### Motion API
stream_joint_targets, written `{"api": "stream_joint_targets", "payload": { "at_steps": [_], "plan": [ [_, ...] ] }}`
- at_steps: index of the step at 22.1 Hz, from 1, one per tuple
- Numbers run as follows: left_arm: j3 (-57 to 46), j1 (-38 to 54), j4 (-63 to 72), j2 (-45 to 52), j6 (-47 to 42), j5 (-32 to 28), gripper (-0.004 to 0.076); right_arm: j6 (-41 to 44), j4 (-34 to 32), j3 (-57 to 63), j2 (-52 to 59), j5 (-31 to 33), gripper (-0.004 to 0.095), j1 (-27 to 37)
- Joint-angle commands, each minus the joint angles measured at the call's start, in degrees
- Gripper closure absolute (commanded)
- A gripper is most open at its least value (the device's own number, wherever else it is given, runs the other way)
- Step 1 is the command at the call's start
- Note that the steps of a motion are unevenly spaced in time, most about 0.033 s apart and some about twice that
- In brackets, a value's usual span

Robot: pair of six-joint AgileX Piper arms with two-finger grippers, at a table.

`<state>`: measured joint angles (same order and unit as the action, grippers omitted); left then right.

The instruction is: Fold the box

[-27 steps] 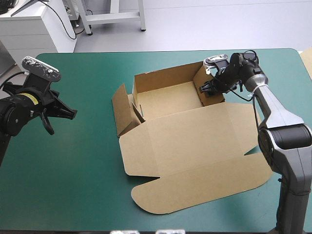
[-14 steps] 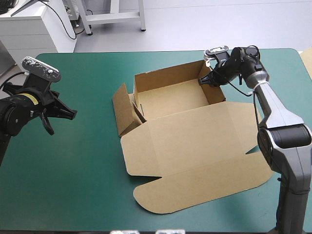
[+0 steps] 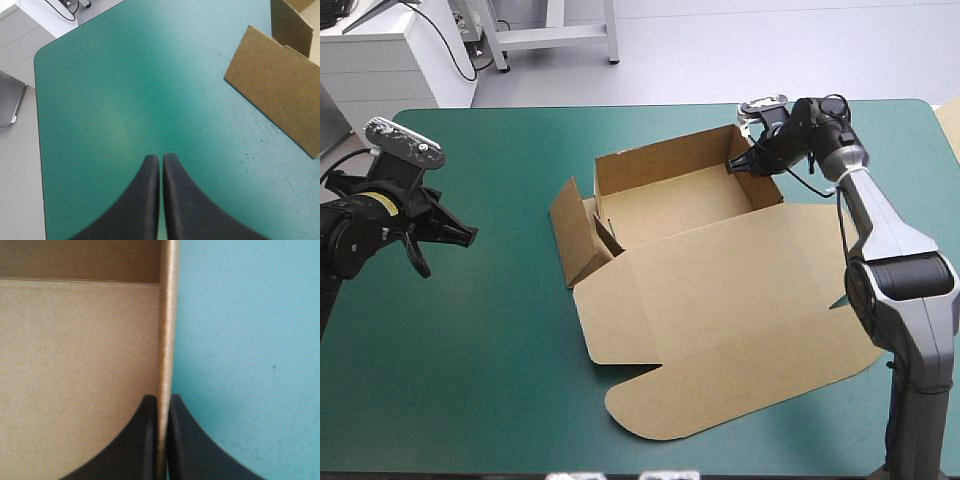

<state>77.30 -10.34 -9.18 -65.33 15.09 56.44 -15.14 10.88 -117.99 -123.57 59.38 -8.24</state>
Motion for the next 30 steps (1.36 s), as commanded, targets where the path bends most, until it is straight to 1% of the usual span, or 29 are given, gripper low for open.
{"api": "stream_joint_targets", "payload": {
  "at_steps": [1,4,8,10,12,15,17,19,21,22,23,25,27,30],
  "plan": [
    [1.36,0.06,1.12,1.12,-0.44,-2.72,0.0717,-0.21,1.31,-3.60,3.97,4.15,0.0929,0.31],
    [1.36,0.06,2.67,1.12,-0.92,-3.16,0.0717,-0.21,3.04,-5.64,6.02,6.55,0.0929,0.31],
    [1.36,0.06,2.54,1.12,-0.92,-3.52,0.0717,-1.17,3.52,-7.55,9.37,11.53,0.0929,0.38],
    [1.36,0.06,2.54,1.12,-0.92,-3.64,0.0717,-1.76,3.71,-7.28,11.41,11.97,0.0929,1.05],
    [1.36,0.06,2.54,1.12,-0.92,-3.64,0.0717,-1.76,5.51,-7.31,14.59,11.97,0.0929,2.91],
    [1.36,0.06,2.54,1.12,-0.92,-3.89,0.0717,-1.36,10.89,-7.26,20.73,11.97,0.0929,7.47],
    [1.36,0.06,2.54,1.12,-2.96,-4.84,0.0717,-1.59,10.91,-6.91,25.00,11.97,0.0929,9.57],
    [1.36,0.06,2.54,1.12,-3.19,-6.64,0.0717,-2.13,10.80,-4.73,29.76,11.97,0.0929,11.69],
    [1.36,0.06,2.54,1.12,-5.22,-8.28,0.0717,-3.33,10.80,-0.72,34.23,11.97,0.0929,13.64],
    [1.36,0.06,2.54,1.01,-7.92,-8.68,0.0717,-4.23,11.10,1.96,36.45,11.97,0.0929,14.93],
    [1.36,0.06,2.54,0.75,-9.06,-8.68,0.0717,-4.76,12.20,3.16,37.79,11.71,0.0929,15.77],
    [1.36,0.06,3.23,-0.74,-9.67,-9.00,0.0716,-6.31,16.96,5.18,39.68,11.82,0.0929,18.97],
    [1.36,0.06,6.75,-4.01,-9.67,-10.48,0.0717,-7.74,23.96,5.19,40.64,11.92,0.0929,22.06],
    [1.36,0.06,11.22,-6.40,-9.25,-12.10,0.0716,-8.19,26.05,5.19,40.95,11.92,0.0929,22.97]
  ]
}}
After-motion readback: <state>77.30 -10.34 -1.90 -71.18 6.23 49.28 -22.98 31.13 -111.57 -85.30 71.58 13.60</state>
